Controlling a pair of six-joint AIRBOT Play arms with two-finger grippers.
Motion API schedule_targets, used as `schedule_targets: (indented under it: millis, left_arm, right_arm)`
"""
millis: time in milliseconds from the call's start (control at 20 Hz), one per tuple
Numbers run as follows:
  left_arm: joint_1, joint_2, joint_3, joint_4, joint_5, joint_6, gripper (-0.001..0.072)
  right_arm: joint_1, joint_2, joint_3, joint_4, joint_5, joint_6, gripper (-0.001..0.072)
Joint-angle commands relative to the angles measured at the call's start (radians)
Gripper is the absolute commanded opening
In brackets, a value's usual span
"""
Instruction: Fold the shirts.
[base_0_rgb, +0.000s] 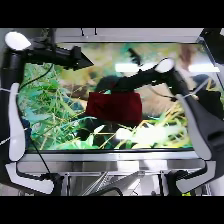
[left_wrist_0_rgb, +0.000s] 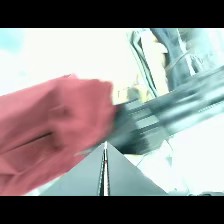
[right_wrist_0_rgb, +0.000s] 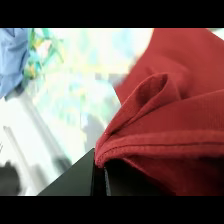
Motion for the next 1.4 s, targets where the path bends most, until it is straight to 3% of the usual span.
schedule_targets:
  millis: [0, 50, 100, 300, 400, 500, 600, 700, 950, 1350]
  left_arm:
    - [0.082, 0.105, -0.099, 0.001, -0.008, 0.064, 0.0016]
    - [0.087, 0.12, -0.134, 0.0, -0.009, 0.077, 0.0015]
    - [0.089, 0.13, -0.166, 0.001, -0.01, 0.092, 0.0015]
    - [0.089, 0.142, -0.264, 0.0, -0.011, 0.146, 0.0015]
    - [0.089, 0.141, -0.285, 0.0, -0.014, 0.148, 0.0016]
    - [0.089, 0.14, -0.289, 0.0, -0.021, 0.151, 0.0015]
    - [0.089, 0.141, -0.288, -0.002, -0.024, 0.151, 0.0015]
    - [0.089, 0.141, -0.288, -0.002, -0.03, 0.15, 0.0015]
    - [0.089, 0.14, -0.288, -0.001, -0.045, 0.149, 0.0015]
    - [0.089, 0.14, -0.288, 0.0, -0.045, 0.15, 0.0015]
  right_arm:
    - [0.227, -0.159, 0.001, 0.014, -0.431, -0.007, 0.0278]
    - [0.261, -0.193, 0.002, 0.044, -0.511, -0.026, 0.0357]
    - [0.277, -0.211, 0.005, 0.07, -0.54, -0.048, 0.0383]
    - [0.186, -0.119, 0.005, 0.01, -0.398, -0.106, 0.0372]
    - [0.076, -0.038, 0.005, -0.092, -0.248, -0.024, 0.0363]
    - [-0.047, 0.028, 0.003, -0.267, -0.082, 0.133, 0.0388]
    - [-0.154, 0.058, -0.006, -0.447, 0.097, 0.278, 0.0552]
    - [-0.233, 0.061, -0.064, -0.511, 0.215, 0.33, 0.0626]
    - [-0.282, 0.039, -0.304, -0.448, 0.134, 0.307, 0.0645]
    - [-0.28, -0.139, -0.328, -0.18, 0.06, 0.164, 0.0644]
